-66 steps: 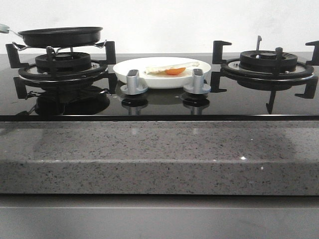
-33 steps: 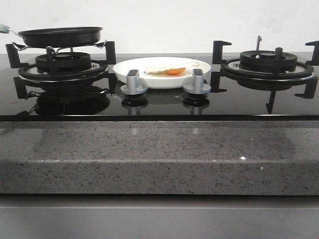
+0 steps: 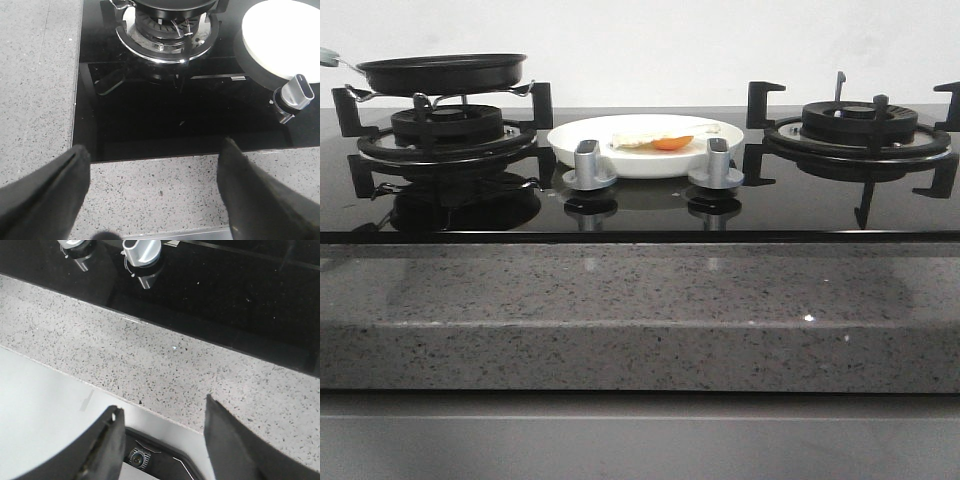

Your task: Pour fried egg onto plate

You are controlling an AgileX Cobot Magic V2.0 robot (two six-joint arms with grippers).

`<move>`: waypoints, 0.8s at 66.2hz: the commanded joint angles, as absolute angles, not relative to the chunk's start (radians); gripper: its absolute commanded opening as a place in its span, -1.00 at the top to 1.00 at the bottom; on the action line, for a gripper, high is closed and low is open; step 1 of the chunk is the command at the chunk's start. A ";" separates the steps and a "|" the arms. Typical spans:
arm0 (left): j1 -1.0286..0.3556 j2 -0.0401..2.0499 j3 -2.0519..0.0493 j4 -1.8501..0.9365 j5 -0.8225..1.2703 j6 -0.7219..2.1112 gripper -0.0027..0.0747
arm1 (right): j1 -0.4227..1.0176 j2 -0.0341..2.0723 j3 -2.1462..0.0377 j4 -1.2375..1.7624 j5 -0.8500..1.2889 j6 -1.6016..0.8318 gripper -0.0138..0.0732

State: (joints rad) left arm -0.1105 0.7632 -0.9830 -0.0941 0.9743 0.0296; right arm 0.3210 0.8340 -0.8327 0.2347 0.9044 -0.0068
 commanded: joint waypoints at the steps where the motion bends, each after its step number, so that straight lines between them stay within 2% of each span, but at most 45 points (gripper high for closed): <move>1: -0.118 0.761 -1.009 -0.103 0.908 0.017 -0.43 | 0.319 0.827 -0.856 0.244 0.856 -0.014 -0.22; 4: -0.118 0.761 -1.009 -0.103 0.910 0.017 -0.43 | 0.319 0.827 -0.856 0.244 0.856 -0.014 -0.17; 10: -0.118 0.761 -1.009 -0.103 0.910 0.017 -0.42 | 0.319 0.827 -0.856 0.244 0.858 -0.014 0.07; 15: -0.118 0.761 -1.009 -0.103 0.910 0.017 -0.27 | 0.319 0.827 -0.856 0.244 0.859 -0.014 0.32; 23: -0.118 0.761 -1.009 -0.103 0.910 0.017 0.15 | 0.319 0.827 -0.856 0.244 0.859 -0.014 0.62; 30: -0.118 0.761 -1.009 -0.103 0.910 0.017 0.52 | 0.319 0.827 -0.856 0.244 0.859 -0.014 0.80; 41: -0.118 0.761 -1.009 -0.102 0.910 0.017 0.97 | 0.319 0.827 -0.856 0.244 0.857 -0.014 0.84; 53: -0.118 0.761 -1.009 -0.099 0.910 0.017 0.98 | 0.319 0.827 -0.856 0.244 0.858 -0.014 0.84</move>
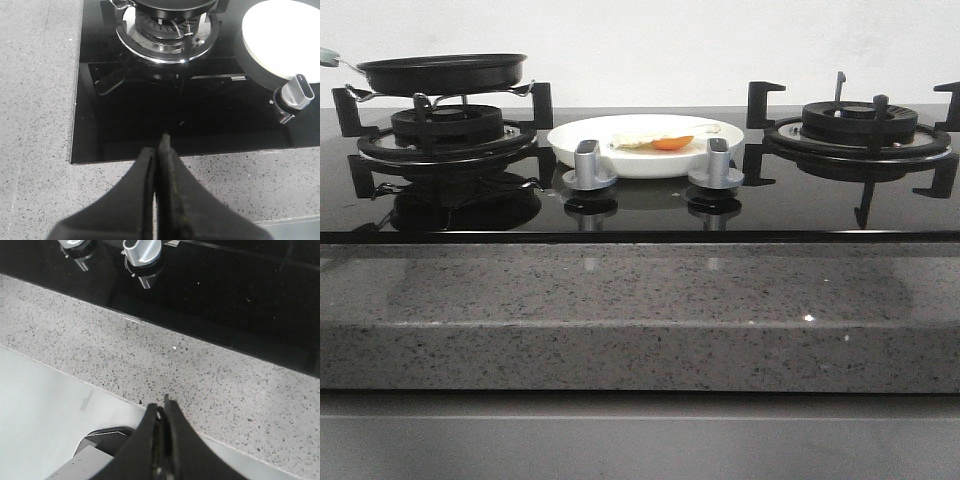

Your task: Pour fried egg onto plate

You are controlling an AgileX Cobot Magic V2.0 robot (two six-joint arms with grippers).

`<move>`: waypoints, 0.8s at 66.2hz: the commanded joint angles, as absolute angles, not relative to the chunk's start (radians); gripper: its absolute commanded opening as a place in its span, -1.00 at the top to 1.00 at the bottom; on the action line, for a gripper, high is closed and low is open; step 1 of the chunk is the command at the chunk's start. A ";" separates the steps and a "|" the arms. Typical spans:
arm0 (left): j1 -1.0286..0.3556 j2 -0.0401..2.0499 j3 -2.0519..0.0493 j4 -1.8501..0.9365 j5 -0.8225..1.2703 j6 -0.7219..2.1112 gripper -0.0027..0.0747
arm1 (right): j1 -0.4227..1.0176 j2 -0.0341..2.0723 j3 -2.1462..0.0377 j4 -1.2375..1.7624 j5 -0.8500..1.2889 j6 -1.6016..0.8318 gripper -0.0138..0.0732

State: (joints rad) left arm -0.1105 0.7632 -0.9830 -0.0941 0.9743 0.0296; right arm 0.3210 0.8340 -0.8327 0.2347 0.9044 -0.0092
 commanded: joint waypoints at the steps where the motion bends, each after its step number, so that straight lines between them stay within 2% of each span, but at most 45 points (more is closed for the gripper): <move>1: -0.118 0.761 -1.009 -0.099 0.910 0.017 0.98 | 0.319 0.827 -0.856 0.244 0.858 -0.014 0.84; 29: -0.118 0.761 -1.009 -0.099 0.910 0.017 0.98 | 0.319 0.827 -0.856 0.244 0.858 -0.014 0.84; 36: -0.118 0.736 -0.987 -0.050 0.857 0.020 0.98 | 0.319 0.827 -0.856 0.244 0.859 -0.014 0.84; 45: -0.107 0.649 -0.876 -0.041 0.673 0.020 0.98 | 0.319 0.827 -0.856 0.244 0.859 -0.014 0.84; 53: -0.074 0.533 -0.686 -0.041 0.446 0.020 0.98 | 0.319 0.827 -0.856 0.244 0.859 -0.014 0.84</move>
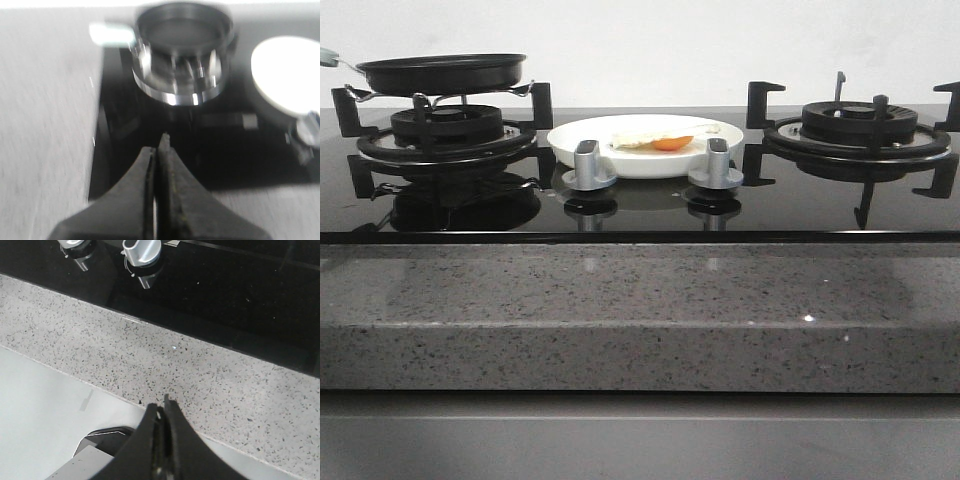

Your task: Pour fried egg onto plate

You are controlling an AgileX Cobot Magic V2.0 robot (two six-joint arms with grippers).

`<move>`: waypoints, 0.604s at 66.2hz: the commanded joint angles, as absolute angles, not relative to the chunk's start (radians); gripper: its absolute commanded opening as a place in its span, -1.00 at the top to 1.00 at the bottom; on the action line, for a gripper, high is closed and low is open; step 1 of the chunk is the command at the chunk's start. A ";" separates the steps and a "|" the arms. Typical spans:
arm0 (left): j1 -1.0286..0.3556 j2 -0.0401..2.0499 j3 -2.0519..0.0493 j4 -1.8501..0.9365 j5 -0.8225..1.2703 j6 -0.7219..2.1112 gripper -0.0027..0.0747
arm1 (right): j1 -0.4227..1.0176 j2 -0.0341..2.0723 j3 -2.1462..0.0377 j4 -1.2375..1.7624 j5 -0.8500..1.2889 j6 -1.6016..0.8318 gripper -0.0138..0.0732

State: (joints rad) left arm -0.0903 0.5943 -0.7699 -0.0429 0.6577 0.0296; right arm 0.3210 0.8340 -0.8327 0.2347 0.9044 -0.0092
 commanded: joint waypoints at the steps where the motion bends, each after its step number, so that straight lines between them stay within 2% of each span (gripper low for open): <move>1: -0.069 0.519 -0.663 -0.041 0.424 0.020 0.98 | 0.319 0.827 -0.856 0.244 0.859 -0.014 0.84; 19: -0.011 0.167 -0.215 -0.058 0.101 0.020 0.98 | 0.319 0.827 -0.856 0.244 0.859 -0.014 0.84; 34: 0.019 -0.015 -0.031 -0.061 -0.046 0.020 0.98 | 0.319 0.827 -0.856 0.244 0.859 -0.014 0.84; 40: 0.017 -0.017 0.012 -0.061 -0.116 0.020 0.98 | 0.319 0.827 -0.856 0.244 0.860 -0.014 0.84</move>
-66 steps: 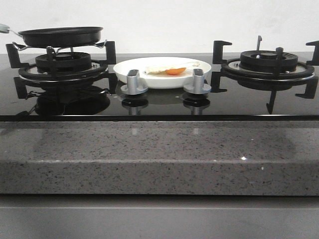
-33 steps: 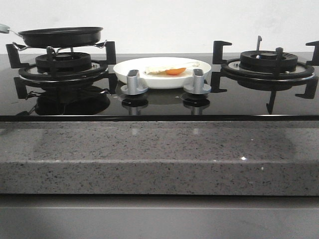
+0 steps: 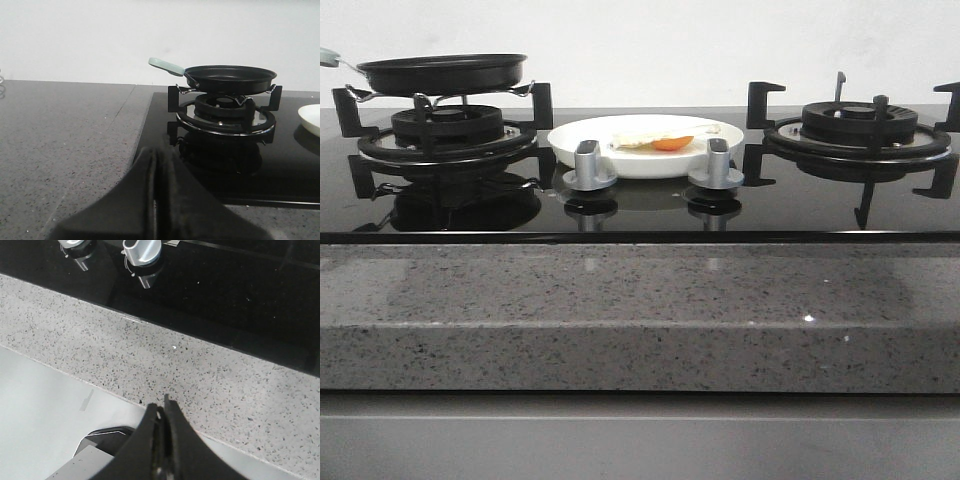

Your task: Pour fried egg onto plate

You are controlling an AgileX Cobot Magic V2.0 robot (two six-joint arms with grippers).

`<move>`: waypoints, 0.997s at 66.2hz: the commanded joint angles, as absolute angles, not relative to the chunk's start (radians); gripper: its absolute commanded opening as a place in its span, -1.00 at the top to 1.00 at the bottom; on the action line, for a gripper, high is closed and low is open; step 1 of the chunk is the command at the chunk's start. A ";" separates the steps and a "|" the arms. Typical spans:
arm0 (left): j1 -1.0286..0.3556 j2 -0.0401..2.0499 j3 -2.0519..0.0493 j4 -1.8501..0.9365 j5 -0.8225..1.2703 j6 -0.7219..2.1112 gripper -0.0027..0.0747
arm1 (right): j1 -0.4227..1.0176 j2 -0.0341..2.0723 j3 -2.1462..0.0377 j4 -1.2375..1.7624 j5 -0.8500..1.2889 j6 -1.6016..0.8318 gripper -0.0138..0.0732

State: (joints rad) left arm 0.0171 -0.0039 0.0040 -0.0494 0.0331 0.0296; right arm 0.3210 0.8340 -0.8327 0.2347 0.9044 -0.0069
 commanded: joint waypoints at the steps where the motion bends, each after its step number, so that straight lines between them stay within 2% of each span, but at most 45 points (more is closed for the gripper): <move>1: 0.015 -0.017 0.012 -0.061 -0.112 0.020 0.98 | 0.319 0.827 -0.856 0.244 0.860 -0.014 0.84; 17: -0.035 -0.020 0.009 -0.061 -0.090 0.020 0.98 | 0.319 0.827 -0.856 0.244 0.860 -0.014 0.84; 66: -0.034 -0.018 0.009 -0.061 -0.090 0.020 0.98 | 0.319 0.827 -0.856 0.244 0.860 -0.014 0.84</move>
